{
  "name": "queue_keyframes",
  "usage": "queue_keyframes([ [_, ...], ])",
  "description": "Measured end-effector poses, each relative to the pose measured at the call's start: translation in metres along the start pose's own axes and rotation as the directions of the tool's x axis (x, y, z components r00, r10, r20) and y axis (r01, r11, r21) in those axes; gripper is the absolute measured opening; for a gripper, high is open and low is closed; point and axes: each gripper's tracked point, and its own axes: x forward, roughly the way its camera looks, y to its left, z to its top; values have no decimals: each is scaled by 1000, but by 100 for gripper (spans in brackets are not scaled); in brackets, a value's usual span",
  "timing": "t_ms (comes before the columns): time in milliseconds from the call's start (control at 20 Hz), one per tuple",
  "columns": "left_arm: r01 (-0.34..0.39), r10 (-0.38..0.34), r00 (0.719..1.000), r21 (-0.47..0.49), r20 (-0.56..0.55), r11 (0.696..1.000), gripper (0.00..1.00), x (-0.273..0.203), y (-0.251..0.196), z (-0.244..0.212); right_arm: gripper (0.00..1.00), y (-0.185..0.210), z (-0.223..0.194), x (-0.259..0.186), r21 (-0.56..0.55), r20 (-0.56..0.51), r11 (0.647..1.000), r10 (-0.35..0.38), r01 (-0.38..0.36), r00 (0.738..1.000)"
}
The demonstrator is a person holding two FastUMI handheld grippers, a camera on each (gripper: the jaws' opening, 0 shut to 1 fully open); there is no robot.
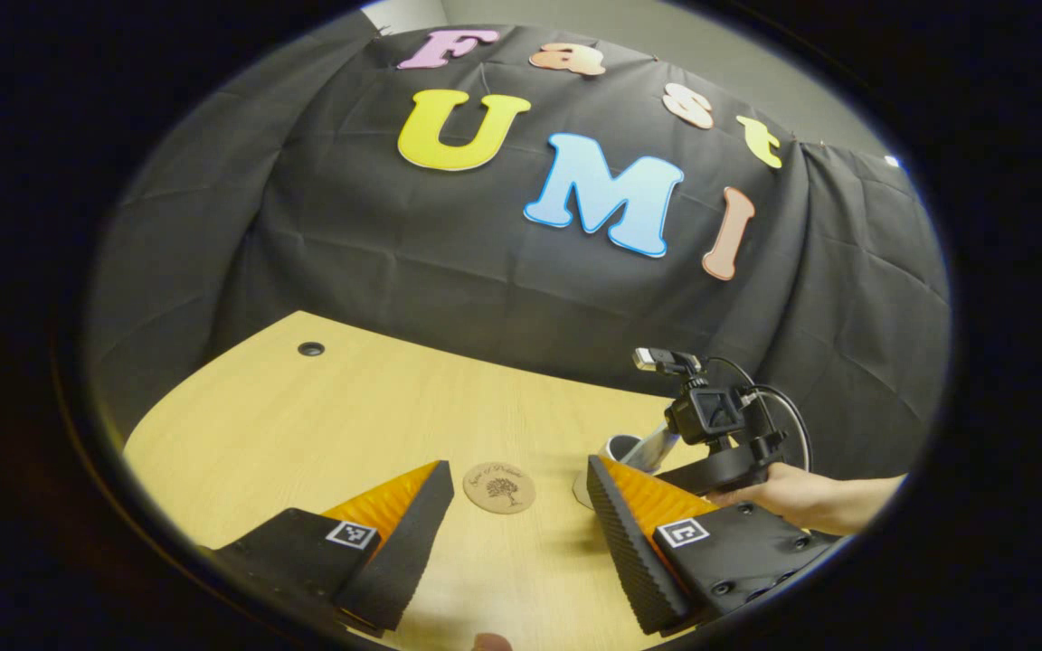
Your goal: Put the toothbrush and toothpaste on the desktop into the cup, then pick up the cup and place it on the coaster on the desktop.
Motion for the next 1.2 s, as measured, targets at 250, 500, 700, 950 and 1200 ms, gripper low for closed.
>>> queue_keyframes([
  [250,-4,5,1000,-13,9,1000,94,-8,3,0,27,14,5,-14,-17,12,1000,23,-23,1000],
  [500,-10,10,1000,-3,21,1000,96,-16,11,5,27,39,14,-20,-35,12,998,53,-53,999],
  [700,-23,23,999,2,30,1000,96,-22,24,9,27,64,21,-18,-73,10,995,68,-67,998],
  [950,-36,36,999,1,37,999,96,-27,40,13,27,98,26,-11,-102,-12,990,101,-101,995],
  [1200,-44,44,998,-3,34,999,96,-30,50,12,27,109,25,-7,-111,-34,987,111,-115,993],
])
